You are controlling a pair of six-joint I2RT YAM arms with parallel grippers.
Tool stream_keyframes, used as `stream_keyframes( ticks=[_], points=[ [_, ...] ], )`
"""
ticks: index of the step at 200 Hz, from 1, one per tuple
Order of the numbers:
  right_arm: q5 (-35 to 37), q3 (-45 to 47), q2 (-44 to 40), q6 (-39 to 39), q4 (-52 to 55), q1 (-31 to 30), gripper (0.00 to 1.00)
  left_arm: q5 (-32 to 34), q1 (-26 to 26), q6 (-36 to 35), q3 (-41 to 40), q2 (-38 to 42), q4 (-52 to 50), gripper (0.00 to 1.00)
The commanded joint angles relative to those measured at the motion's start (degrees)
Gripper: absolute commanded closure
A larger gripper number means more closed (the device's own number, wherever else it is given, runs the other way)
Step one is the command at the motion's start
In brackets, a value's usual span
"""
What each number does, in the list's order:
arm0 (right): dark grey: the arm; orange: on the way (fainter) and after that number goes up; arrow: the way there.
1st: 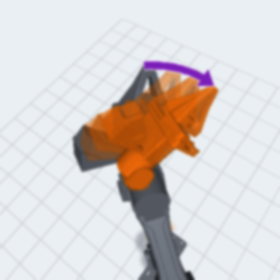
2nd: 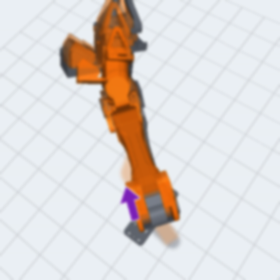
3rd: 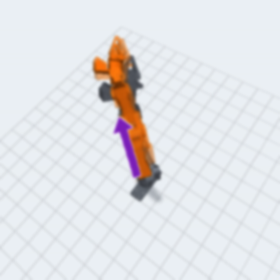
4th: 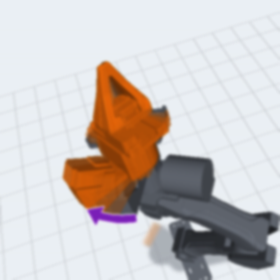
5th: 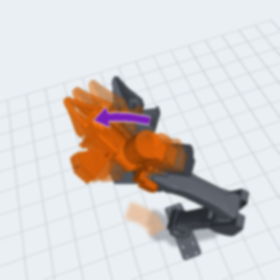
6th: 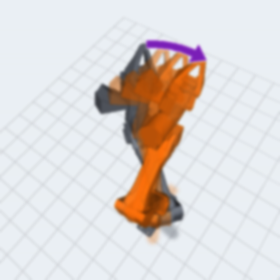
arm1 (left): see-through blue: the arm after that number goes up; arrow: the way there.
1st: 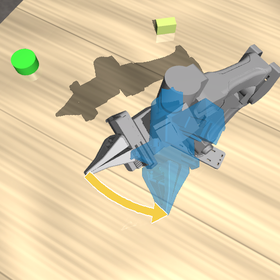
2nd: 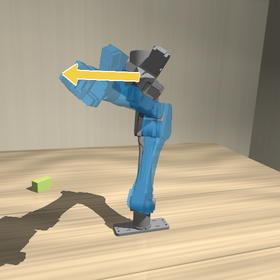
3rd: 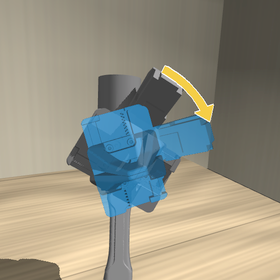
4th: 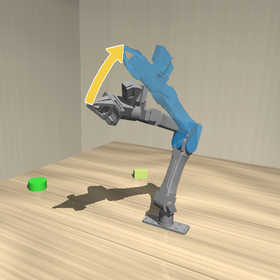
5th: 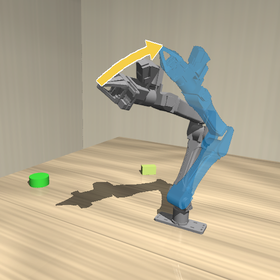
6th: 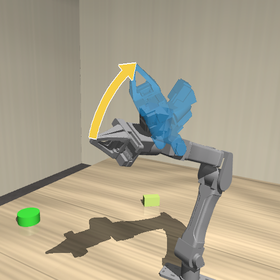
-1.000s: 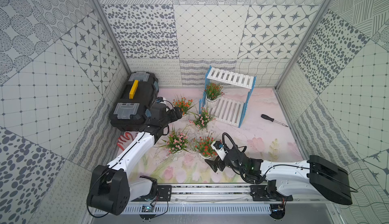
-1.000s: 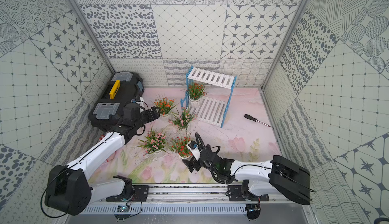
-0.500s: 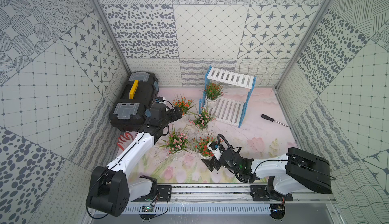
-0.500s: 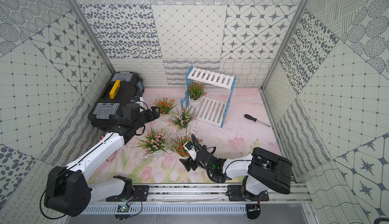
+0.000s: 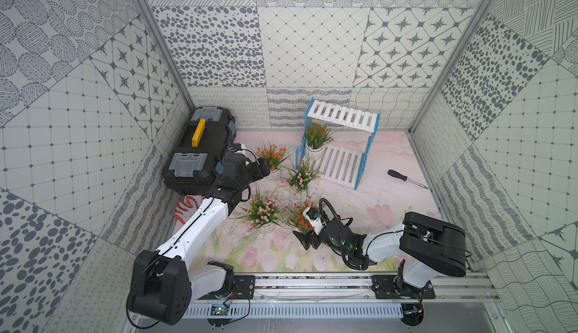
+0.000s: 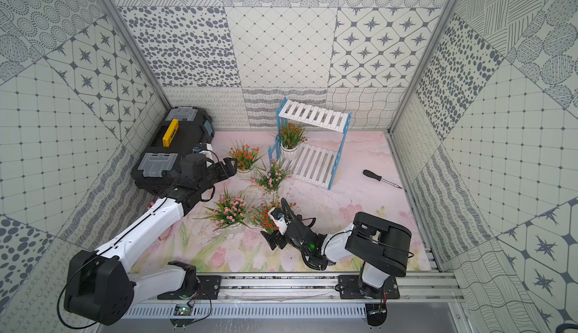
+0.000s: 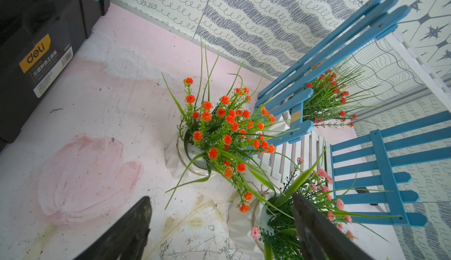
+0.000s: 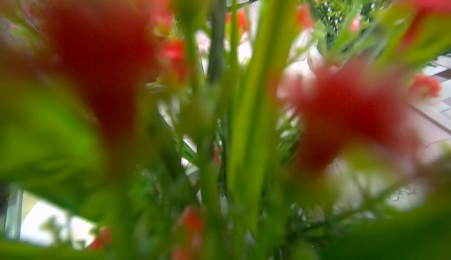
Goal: Place the baby's breath potted plants on the rack by color
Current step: Pick up the baby's breath potted plant from the center of the board.
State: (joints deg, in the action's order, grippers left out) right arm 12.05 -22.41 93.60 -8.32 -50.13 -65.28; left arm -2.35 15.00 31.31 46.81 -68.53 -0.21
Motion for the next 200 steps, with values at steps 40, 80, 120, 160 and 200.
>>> stream_keyframes(
  ticks=[40,80,120,160,200],
  points=[
    [1.28,-1.19,3.97,-4.14,-9.14,1.81,0.02,-0.17,0.05,-0.39,0.1,-0.13,2.37,0.1],
    [1.9,-1.22,5.92,-5.08,-10.77,1.83,0.06,-0.04,0.2,-0.44,0.12,-0.13,2.49,0.1],
    [3.77,-1.18,6.51,-4.52,-10.86,1.82,0.17,0.02,0.38,-0.46,0.13,-0.37,2.57,0.1],
    [6.77,0.17,2.9,-2.99,-9.96,1.64,0.25,0.07,0.35,-0.46,0.37,-0.8,2.93,0.1],
    [8.33,-0.24,-6.33,-1.2,-1.96,1.64,0.25,-0.02,0.36,-0.38,0.43,-1.36,3.26,0.1]
  ],
)
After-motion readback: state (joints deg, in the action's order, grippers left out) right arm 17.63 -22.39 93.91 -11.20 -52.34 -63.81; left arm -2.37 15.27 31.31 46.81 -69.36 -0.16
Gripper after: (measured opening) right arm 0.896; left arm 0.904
